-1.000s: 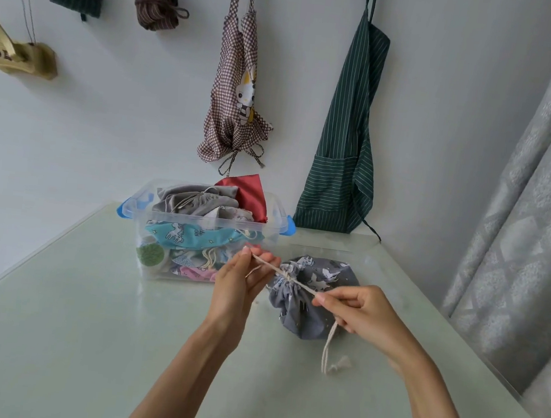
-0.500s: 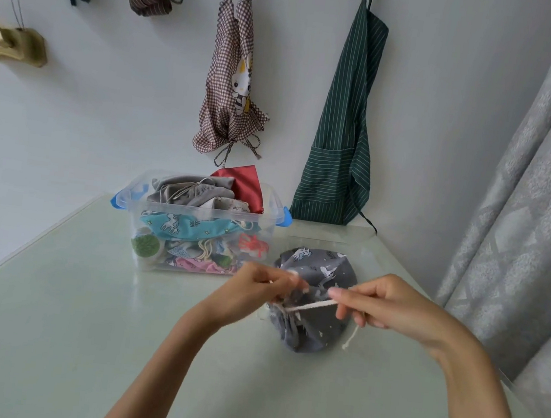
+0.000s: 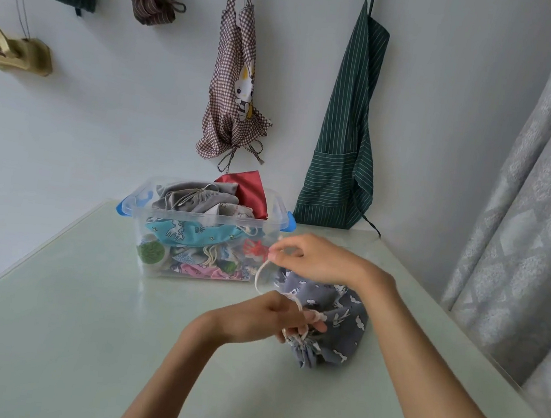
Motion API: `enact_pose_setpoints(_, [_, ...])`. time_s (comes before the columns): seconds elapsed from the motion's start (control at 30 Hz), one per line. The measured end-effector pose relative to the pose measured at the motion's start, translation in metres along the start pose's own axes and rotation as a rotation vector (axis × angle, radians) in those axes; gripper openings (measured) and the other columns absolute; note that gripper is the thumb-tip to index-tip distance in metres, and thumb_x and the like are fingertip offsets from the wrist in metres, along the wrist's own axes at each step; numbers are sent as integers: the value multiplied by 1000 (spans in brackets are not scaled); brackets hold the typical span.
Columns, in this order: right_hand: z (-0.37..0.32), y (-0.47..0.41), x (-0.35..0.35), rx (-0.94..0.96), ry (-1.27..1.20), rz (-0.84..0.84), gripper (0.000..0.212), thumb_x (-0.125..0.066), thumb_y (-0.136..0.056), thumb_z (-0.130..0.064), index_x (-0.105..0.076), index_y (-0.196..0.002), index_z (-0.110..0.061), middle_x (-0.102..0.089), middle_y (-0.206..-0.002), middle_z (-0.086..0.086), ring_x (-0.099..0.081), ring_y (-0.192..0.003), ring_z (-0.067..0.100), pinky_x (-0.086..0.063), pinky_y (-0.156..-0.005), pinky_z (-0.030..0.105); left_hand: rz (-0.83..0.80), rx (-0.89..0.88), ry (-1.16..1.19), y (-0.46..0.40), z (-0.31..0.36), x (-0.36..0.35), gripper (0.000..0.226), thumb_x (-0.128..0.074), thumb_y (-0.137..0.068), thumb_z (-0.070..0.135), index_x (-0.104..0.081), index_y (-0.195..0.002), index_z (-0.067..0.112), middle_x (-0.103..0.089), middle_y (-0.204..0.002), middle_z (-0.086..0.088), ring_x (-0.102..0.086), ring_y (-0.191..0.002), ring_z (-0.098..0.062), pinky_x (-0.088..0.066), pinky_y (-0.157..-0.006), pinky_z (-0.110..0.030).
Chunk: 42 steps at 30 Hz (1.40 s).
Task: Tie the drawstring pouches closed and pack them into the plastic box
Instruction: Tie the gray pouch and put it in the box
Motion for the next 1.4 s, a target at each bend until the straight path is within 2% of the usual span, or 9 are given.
enact_pose_setpoints(0.2, [33,32,-2,80,-132,169,45,-44,-91,-1,-66,-104,-38,-62,-117,-11,-56,-107,6,-46,-88,23,77,-14,329,6,0,16,37,-43,-98,29,-68,-111,5,-61,-80,7,-54,-77,-5,-48,-78,-17])
enact_pose_setpoints(0.33, [39,50,-13,141,-215,156,17,-69,-84,-22,-73,-95,-35,-65,-91,-17,-56,-81,-5,-41,-66,9,96,-14,363,9,1,20,32,-43,-98,28,-69,-90,11,-62,-80,4,-56,-79,-8,-49,-82,-22])
enact_pose_setpoints(0.5, [50,60,-12,87,-47,388,9,-67,-83,-31,-66,-79,-38,-63,-92,-14,-55,-93,3,-47,-83,29,101,0,367,12,-1,20,32,-48,-96,30,-73,-78,20,-65,-83,1,-59,-80,-6,-52,-84,-21])
enact_pose_setpoints(0.8, [40,69,-7,85,-581,139,20,-56,-77,-32,-63,-82,-14,-61,-75,-13,-53,-73,-2,-38,-69,9,163,40,574,7,0,19,18,-66,-76,32,-73,-77,15,-65,-72,8,-59,-66,3,-51,-69,-9])
enact_pose_setpoints(0.97, [47,74,3,139,-668,368,24,-52,-77,-37,-58,-64,-18,-53,-65,-10,-45,-59,1,-33,-57,10,185,50,576,11,-3,21,22,-66,-77,33,-70,-83,13,-64,-71,9,-58,-64,5,-49,-64,-8])
enact_pose_setpoints(1.1, [64,84,14,13,-483,311,48,-62,-82,-51,-53,-57,-11,-50,-52,2,-41,-52,13,-35,-54,16,266,60,564,13,-8,27,28,-67,-75,39,-71,-85,13,-64,-73,9,-53,-66,2,-38,-60,-13])
enact_pose_setpoints(1.2, [76,88,10,-167,-135,137,40,-53,-80,-61,-69,-78,-24,-67,-73,-6,-54,-62,5,-45,-70,24,293,56,539,13,-8,28,26,-67,-76,39,-74,-86,16,-63,-73,8,-53,-68,2,-33,-56,-14])
enact_pose_setpoints(1.3, [63,84,12,-91,-113,350,23,-64,-76,-54,-66,-94,-39,-64,-98,-15,-58,-75,4,-48,-81,30,283,57,532,12,-7,25,20,-67,-76,38,-75,-81,20,-63,-72,8,-52,-69,1,-34,-56,-13])
enact_pose_setpoints(1.4, [38,75,-4,14,-195,269,21,-74,-73,-46,-70,-91,-36,-67,-84,-21,-55,-61,1,-47,-66,29,281,62,558,11,-7,24,17,-68,-74,36,-77,-77,21,-64,-71,8,-53,-65,1,-39,-57,-11])
Point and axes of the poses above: each hand's wrist, its own y-axis away from the middle knuckle, its own x-axis out of the back of the hand, z = x × y, the point moved 3 cm from there along -y, towards the middle knuckle
